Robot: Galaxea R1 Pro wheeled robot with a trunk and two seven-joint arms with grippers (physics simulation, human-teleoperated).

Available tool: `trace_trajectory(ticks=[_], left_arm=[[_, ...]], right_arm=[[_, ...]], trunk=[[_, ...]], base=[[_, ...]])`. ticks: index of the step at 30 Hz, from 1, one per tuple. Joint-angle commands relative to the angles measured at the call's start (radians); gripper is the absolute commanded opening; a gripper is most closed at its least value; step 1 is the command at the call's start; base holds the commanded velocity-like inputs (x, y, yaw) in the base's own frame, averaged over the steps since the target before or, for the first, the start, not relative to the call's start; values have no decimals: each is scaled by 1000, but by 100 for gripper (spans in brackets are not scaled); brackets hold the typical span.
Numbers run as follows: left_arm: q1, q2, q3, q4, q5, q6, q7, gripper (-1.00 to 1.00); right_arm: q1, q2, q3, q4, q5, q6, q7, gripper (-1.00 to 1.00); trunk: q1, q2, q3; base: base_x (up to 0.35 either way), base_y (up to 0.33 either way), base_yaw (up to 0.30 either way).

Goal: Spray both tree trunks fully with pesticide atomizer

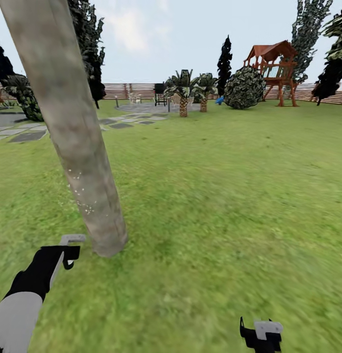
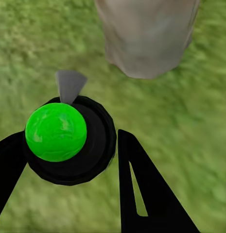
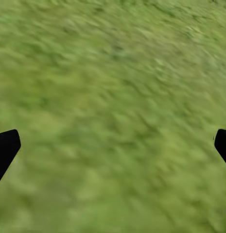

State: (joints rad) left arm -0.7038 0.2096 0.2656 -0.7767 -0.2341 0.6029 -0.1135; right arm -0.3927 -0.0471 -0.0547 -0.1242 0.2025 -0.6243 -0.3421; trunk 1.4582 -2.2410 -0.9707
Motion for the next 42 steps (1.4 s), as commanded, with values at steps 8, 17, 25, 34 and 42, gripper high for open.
trace_trajectory(ticks=[8, 17, 25, 34, 42], left_arm=[[0, -1, -1, 0, -2, 0, 0, -100], [0, -1, 0, 1, -2, 0, 23, -100], [0, -4, -3, -1, 3, -1, 17, -100], [0, -6, -3, 0, 3, -1, 12, -100], [0, -7, -3, -1, 4, 0, 19, -100]], right_arm=[[0, 0, 0, 0, 0, 0, 0, 100], [0, 1, 1, 0, 0, 0, 0, 100], [0, 1, 0, 0, 0, 0, 0, 100], [0, 0, 0, 2, 2, 0, 1, 100], [0, 1, 1, 0, 1, 1, 1, 100]], trunk=[[0, 0, 0], [0, 0, 0], [0, 0, 0], [0, 0, 0], [0, 0, 0]], base=[[238, -189, 73], [233, -192, 93], [126, -245, 238], [3, -275, 6], [0, -275, 68]])
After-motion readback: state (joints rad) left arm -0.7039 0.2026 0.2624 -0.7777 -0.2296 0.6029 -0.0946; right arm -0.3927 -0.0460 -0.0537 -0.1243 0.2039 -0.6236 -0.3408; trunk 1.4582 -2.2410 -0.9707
